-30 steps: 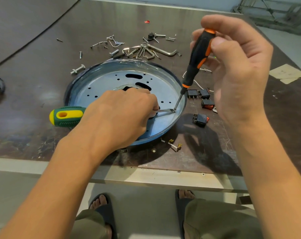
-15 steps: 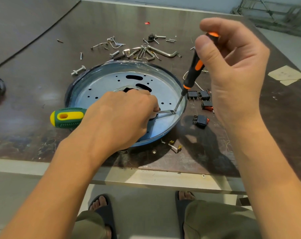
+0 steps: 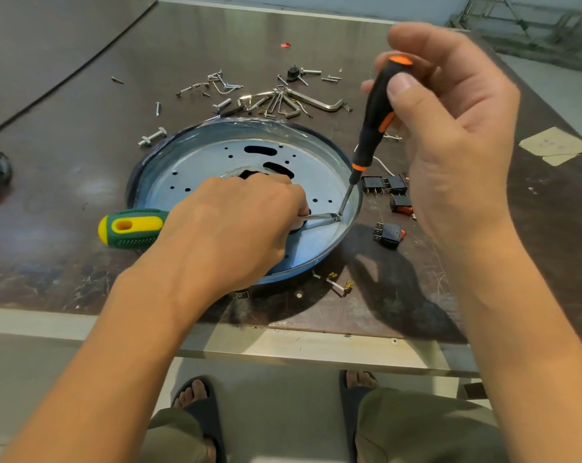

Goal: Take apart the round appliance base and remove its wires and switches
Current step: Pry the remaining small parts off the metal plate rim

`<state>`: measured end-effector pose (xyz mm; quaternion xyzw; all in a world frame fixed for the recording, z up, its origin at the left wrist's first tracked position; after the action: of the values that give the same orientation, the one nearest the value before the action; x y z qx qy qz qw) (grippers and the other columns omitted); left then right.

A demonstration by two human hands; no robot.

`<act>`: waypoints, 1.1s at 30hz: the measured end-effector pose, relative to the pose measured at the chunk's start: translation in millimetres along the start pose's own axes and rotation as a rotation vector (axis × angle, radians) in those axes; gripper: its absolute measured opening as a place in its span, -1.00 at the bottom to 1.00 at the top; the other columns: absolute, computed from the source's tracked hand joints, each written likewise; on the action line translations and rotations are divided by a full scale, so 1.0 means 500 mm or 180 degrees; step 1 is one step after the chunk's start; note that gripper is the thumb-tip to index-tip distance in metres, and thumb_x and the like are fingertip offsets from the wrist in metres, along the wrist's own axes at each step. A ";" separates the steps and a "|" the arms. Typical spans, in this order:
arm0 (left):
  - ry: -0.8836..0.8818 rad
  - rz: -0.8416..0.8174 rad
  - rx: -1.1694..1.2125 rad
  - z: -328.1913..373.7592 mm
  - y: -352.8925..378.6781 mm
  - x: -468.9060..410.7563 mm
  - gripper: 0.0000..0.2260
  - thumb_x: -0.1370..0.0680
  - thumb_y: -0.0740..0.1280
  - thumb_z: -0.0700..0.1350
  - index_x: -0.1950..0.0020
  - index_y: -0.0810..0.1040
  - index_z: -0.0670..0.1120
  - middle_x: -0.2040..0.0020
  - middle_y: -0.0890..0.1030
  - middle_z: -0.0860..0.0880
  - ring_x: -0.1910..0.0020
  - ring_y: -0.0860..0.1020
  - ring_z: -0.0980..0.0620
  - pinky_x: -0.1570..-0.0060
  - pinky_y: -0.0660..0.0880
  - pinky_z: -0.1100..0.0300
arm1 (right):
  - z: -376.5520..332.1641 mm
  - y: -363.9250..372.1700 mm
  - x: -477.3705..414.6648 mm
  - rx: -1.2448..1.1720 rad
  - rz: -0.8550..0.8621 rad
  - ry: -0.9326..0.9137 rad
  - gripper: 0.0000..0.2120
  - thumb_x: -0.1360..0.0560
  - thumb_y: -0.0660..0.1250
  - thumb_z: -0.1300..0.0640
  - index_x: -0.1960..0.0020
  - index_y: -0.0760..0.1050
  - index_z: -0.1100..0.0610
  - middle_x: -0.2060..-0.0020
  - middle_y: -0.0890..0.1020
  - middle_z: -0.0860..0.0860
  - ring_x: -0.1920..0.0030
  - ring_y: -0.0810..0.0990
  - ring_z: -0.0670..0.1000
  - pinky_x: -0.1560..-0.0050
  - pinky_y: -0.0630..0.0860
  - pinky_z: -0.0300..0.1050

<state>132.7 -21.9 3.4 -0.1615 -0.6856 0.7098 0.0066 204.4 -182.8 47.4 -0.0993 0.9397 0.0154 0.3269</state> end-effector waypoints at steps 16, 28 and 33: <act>-0.0034 0.0048 0.0052 0.000 -0.002 0.001 -0.82 -0.61 0.22 -0.08 -0.16 0.52 0.11 -0.08 0.58 0.09 0.10 0.58 -0.11 0.26 0.50 0.03 | -0.010 0.007 0.002 0.0071 0.0092 -0.0026 -0.82 -0.60 0.37 0.25 -0.19 0.54 0.25 0.06 0.60 0.02 0.04 0.56 -0.05 -0.02 0.53 -0.07; -0.0053 0.0025 0.0070 -0.001 -0.001 0.002 -0.81 -0.60 0.23 -0.09 -0.16 0.51 0.13 -0.08 0.58 0.10 0.10 0.58 -0.12 0.23 0.54 -0.02 | -0.010 0.011 0.001 0.0135 0.0030 -0.0097 -0.78 -0.60 0.37 0.30 -0.23 0.52 0.27 0.04 0.59 0.02 0.03 0.56 -0.10 -0.03 0.55 -0.09; -0.0038 0.0014 0.0030 -0.002 0.001 0.000 -0.81 -0.60 0.23 -0.08 -0.16 0.51 0.14 -0.07 0.57 0.10 0.10 0.57 -0.11 0.26 0.49 0.03 | -0.002 0.007 0.003 -0.0226 -0.0057 0.0097 -0.73 -0.64 0.21 0.34 -0.32 0.48 0.29 -0.08 0.65 0.20 -0.12 0.63 0.15 -0.14 0.58 0.10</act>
<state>132.9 -21.0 2.9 -0.1588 -0.6819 0.7140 0.0017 201.8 -179.8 47.1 -0.1194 0.9425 0.0443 0.3089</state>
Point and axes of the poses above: each hand's wrist, its own x-axis away from the middle knuckle, its own y-axis out of the palm, z = x × y, the point moved 5 cm from there along -x, towards the middle knuckle
